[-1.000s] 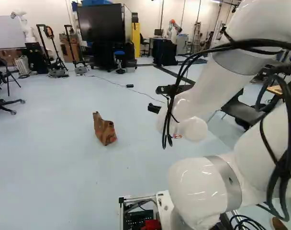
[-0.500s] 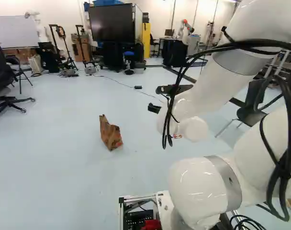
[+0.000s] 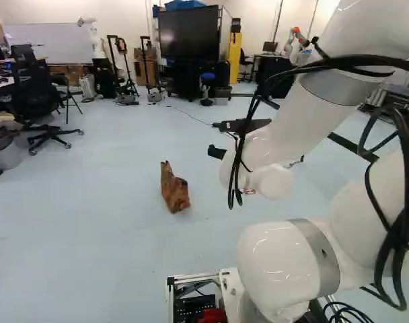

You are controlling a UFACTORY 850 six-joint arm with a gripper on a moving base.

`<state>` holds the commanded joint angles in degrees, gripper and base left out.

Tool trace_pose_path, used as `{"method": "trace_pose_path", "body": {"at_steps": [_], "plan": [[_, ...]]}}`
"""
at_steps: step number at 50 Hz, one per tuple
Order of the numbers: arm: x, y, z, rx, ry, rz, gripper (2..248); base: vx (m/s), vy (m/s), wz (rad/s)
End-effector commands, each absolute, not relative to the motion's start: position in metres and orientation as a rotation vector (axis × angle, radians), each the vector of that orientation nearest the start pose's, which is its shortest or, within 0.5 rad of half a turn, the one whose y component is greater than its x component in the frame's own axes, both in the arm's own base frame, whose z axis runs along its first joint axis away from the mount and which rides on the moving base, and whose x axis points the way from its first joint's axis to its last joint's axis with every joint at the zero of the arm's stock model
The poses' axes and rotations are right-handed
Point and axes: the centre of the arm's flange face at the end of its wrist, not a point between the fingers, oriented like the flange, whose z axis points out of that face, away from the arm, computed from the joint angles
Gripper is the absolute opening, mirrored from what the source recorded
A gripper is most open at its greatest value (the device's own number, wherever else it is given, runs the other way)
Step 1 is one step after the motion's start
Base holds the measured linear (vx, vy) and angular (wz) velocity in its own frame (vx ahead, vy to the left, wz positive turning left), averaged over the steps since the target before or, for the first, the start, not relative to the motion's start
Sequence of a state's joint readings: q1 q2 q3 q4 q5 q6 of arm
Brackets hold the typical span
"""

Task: Pick up the grocery bag from the ground

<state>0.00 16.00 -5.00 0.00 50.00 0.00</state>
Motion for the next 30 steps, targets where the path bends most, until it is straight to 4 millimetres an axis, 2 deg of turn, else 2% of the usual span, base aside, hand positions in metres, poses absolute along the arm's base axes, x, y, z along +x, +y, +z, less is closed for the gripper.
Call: {"method": "trace_pose_path", "body": {"at_steps": [16, 30], "plan": [[0.2703, 0.0, 0.3656, -2.558, 0.0, -1.824, 247, 0.188, 0.054, 0.239], [0.2703, 0.0, 0.3656, -2.558, 0.0, -1.824, 247, 0.219, 0.013, 0.049]]}}
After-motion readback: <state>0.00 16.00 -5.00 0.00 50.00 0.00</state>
